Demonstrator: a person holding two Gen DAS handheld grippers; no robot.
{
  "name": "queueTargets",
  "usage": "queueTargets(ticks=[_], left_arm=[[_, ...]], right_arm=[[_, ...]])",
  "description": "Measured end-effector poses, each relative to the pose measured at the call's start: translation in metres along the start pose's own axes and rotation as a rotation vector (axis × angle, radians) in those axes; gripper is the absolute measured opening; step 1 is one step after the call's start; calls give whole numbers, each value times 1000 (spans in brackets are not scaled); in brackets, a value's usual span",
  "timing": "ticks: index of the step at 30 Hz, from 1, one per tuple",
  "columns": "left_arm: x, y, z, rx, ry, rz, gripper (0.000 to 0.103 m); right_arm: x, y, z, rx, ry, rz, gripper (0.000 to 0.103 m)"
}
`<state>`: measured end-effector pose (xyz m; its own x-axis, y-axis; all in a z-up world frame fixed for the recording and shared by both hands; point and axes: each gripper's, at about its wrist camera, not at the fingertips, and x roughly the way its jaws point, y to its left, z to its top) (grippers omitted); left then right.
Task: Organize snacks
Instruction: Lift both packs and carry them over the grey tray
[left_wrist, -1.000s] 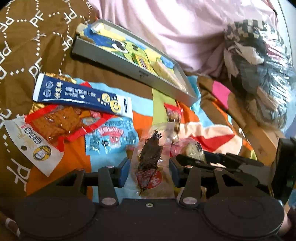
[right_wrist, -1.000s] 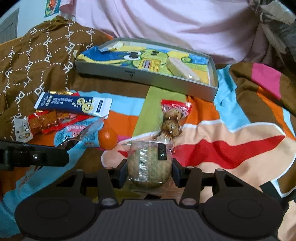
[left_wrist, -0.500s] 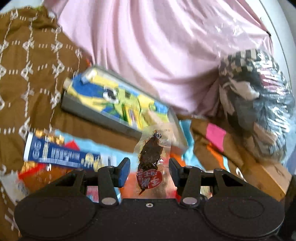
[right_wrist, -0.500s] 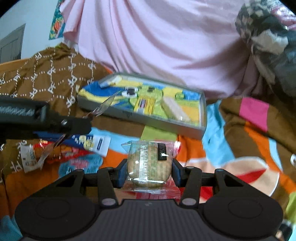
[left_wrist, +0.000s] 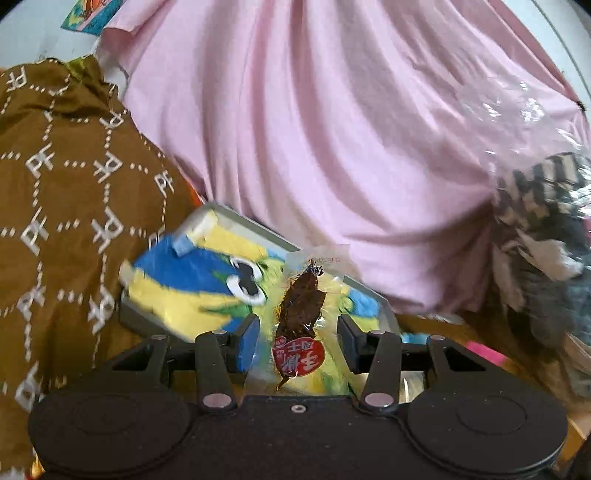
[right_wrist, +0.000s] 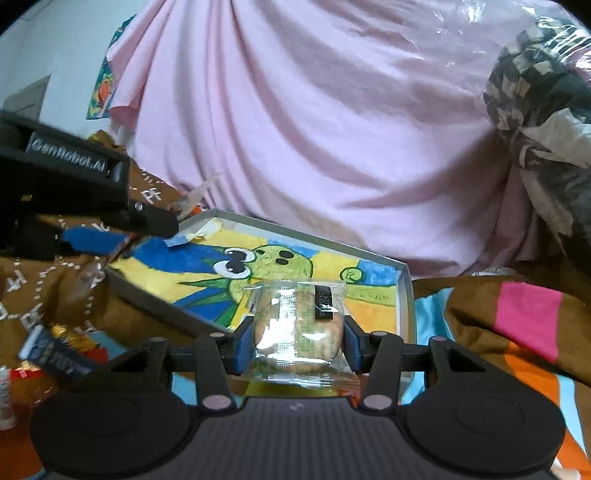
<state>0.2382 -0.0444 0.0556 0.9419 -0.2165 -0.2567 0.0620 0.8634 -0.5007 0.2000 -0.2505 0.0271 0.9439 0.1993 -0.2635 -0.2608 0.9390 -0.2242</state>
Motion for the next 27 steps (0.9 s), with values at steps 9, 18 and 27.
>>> queueTargets(ticks=[9,18,27], left_arm=[[65,8,12,-35,-24,110,48],[113,6,4,20,8,188,48],[130,11,-6,20,64,199,49]], right_arm=[[59,10,-4,29,-34,-9,53],[88,5,-14,71,-6,7,53],[90,6,-14,63,-21,11,57]])
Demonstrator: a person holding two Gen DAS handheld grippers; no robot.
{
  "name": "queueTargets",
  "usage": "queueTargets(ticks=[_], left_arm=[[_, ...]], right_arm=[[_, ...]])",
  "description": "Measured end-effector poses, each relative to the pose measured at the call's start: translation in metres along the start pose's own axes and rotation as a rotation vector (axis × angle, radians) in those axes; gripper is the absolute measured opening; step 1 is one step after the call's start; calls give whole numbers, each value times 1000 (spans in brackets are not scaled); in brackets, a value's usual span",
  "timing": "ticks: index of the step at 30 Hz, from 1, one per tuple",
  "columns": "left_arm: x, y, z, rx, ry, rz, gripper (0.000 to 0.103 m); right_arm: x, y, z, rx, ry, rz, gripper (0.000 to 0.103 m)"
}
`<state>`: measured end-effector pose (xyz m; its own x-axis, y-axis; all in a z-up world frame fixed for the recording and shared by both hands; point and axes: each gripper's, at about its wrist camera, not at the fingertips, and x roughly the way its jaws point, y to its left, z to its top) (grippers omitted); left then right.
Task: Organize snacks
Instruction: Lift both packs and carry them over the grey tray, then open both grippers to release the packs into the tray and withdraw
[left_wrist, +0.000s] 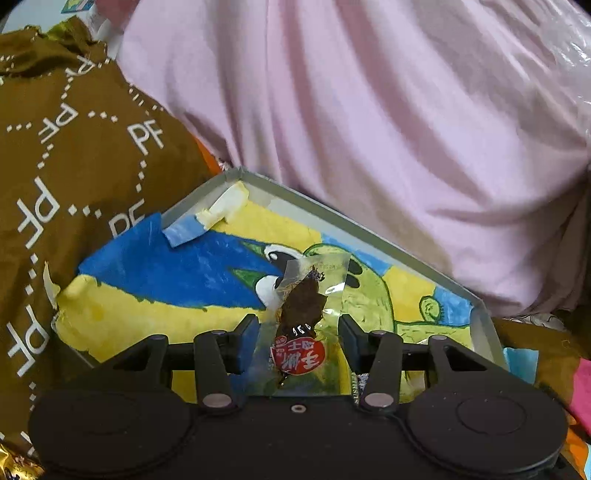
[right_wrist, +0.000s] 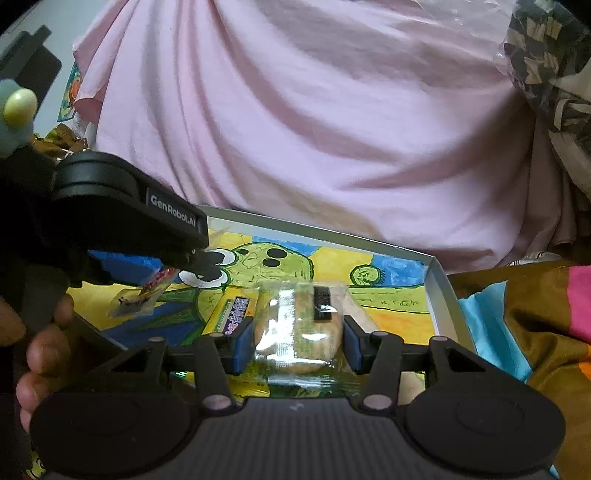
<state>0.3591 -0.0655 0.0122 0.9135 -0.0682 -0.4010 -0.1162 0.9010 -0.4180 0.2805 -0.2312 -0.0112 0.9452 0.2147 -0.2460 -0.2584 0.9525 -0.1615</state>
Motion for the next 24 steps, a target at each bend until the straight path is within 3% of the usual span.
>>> queueTargets(ticks=[3,8,16,24], left_arm=[[0,2,1,-5,5,4,52],[-9,4,6,-11,-9,12,72],[-47,8,16,-12,-66,27,96],[-100,15,21,23,-115,35,102]], right_arm=[[-2,1,-1,1,0,4,63],[-6,1,2,2,-9,3,80],[-35,-4,18,30,-72,-33,101],[-81,-12,35,124,-121,-57,103]])
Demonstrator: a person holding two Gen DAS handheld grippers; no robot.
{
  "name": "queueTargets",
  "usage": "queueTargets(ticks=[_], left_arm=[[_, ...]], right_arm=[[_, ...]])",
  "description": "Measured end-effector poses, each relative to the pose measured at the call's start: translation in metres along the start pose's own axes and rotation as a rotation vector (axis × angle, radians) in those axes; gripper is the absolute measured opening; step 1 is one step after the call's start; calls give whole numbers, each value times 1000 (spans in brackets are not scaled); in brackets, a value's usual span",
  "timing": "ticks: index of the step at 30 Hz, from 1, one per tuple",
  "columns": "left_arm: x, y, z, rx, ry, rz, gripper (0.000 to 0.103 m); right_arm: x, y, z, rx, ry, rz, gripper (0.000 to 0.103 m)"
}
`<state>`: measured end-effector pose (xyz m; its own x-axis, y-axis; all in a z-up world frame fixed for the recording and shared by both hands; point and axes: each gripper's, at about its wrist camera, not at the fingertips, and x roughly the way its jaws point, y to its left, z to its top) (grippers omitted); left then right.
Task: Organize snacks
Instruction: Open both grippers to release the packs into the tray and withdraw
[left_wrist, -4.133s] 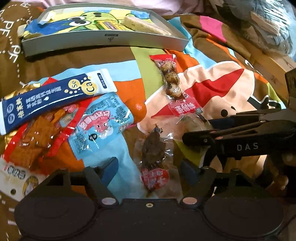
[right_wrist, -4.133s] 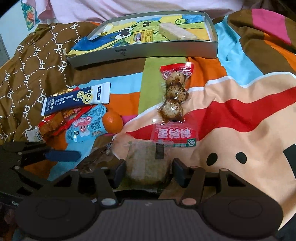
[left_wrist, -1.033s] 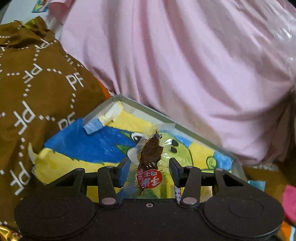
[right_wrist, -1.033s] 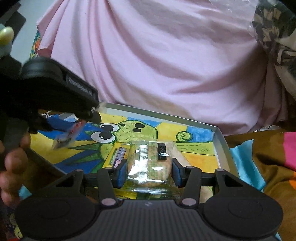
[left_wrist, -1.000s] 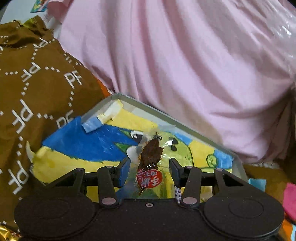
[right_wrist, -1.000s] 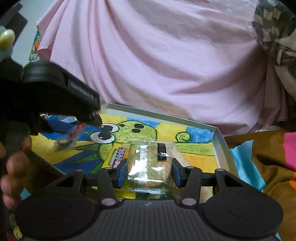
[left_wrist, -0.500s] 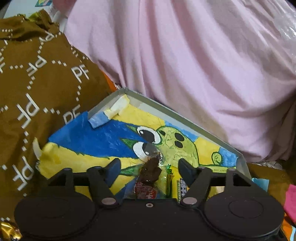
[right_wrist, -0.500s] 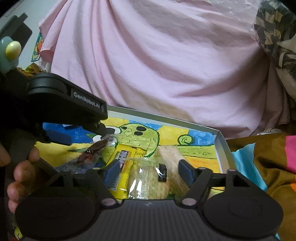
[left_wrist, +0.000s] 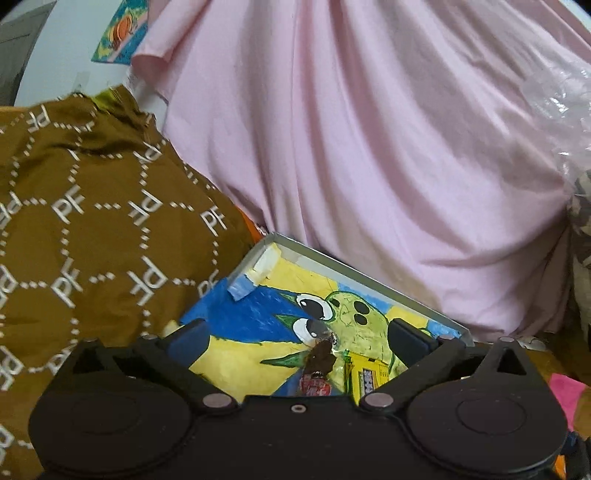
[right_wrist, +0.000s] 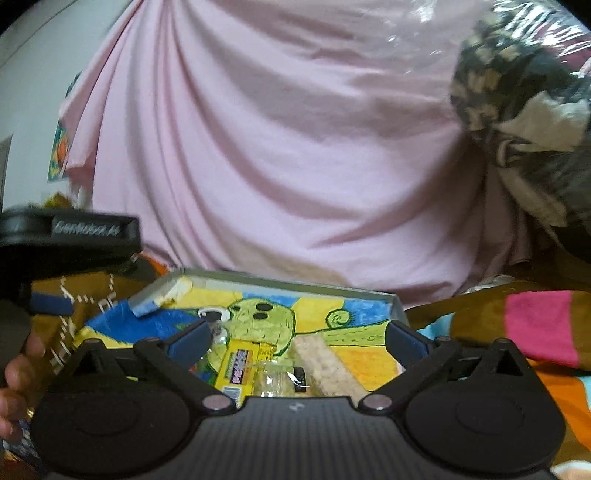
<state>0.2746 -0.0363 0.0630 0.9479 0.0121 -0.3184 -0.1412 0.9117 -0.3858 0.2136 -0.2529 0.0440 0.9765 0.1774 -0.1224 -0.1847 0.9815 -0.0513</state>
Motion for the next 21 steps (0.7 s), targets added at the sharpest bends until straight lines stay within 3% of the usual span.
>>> queueTargets(ticks=[10,21], left_arm=[[-69,17,-4,63,-33,2,102],[-129,42,-16,141,-36,-5,102]], right_arm=[[-60,9,16,24,-72,-1,103],[-118,25,6,22,-48,3,103]])
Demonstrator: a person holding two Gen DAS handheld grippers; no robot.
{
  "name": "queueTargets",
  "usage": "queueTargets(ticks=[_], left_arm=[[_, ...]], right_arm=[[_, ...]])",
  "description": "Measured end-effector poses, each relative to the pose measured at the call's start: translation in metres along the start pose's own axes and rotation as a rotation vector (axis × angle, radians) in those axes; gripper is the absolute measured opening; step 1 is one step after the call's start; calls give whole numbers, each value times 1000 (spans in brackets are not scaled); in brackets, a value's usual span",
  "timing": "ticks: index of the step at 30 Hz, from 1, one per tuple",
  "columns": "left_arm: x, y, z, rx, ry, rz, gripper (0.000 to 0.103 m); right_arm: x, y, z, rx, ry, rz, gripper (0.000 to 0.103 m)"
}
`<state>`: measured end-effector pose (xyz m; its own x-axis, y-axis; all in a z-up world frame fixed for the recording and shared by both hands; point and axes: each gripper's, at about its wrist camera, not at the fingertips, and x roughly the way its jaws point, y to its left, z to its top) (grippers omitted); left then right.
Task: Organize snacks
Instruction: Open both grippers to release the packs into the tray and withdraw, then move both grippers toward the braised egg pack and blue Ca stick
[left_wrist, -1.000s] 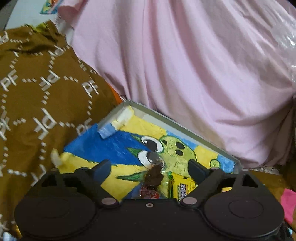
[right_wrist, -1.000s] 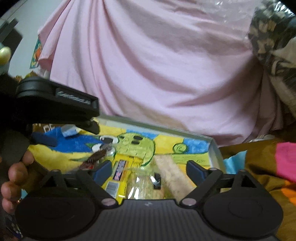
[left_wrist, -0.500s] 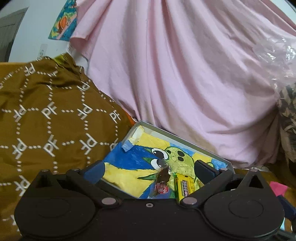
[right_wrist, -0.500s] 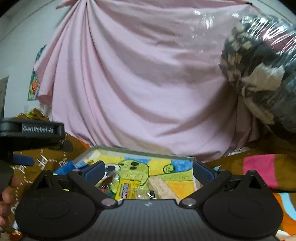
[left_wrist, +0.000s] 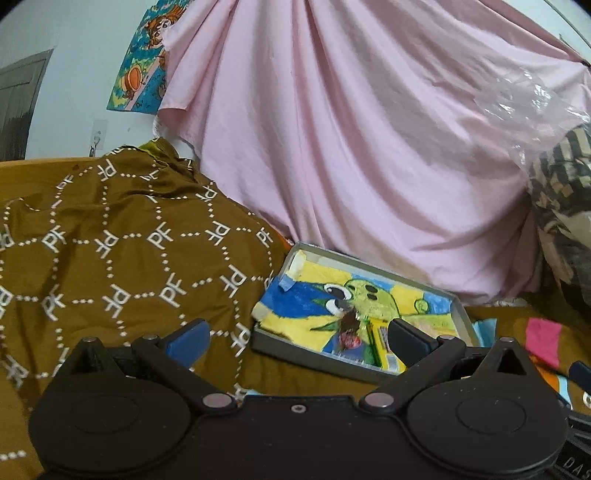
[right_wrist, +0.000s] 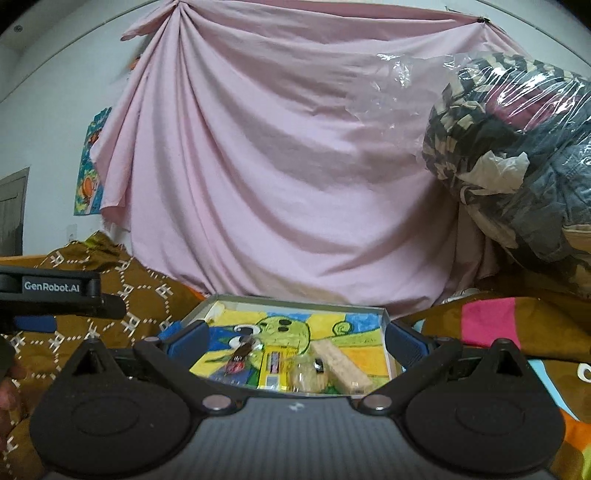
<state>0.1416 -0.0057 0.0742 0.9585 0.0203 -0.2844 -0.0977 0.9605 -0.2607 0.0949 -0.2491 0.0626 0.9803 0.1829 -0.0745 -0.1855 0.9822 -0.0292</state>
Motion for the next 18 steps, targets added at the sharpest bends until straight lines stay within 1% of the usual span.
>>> queueTargets(ticks=[10,13,18], left_arm=[[-43,28,-32,63,33,17,102],[-50,38,-43,77,59,20,102],[-55,52,-59,93,103,29,102]], right_arm=[[-48,24,-21,-51,50,39,103],[-57,31,-26,-70,72,54,103],[-66,43,-37,-85,134,90,103]])
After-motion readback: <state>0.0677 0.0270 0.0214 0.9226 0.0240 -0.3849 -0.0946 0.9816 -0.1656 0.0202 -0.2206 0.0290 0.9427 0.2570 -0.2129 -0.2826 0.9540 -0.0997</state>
